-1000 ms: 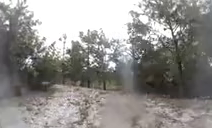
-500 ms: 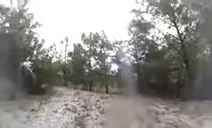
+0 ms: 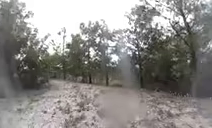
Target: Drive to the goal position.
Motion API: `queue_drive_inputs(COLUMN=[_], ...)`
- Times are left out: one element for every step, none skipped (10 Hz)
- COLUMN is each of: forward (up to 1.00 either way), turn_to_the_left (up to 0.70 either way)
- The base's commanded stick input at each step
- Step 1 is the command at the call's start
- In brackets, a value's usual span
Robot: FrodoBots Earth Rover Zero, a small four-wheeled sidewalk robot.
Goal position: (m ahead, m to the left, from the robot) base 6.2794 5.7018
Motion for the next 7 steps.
queue_drive_inputs(forward=[0.6,0.6,0.6,0.6,0.6,0.6,0.6], turn_to_the_left=[0.13,0.15,0.15,0.15,0.15,0.15,0.02])
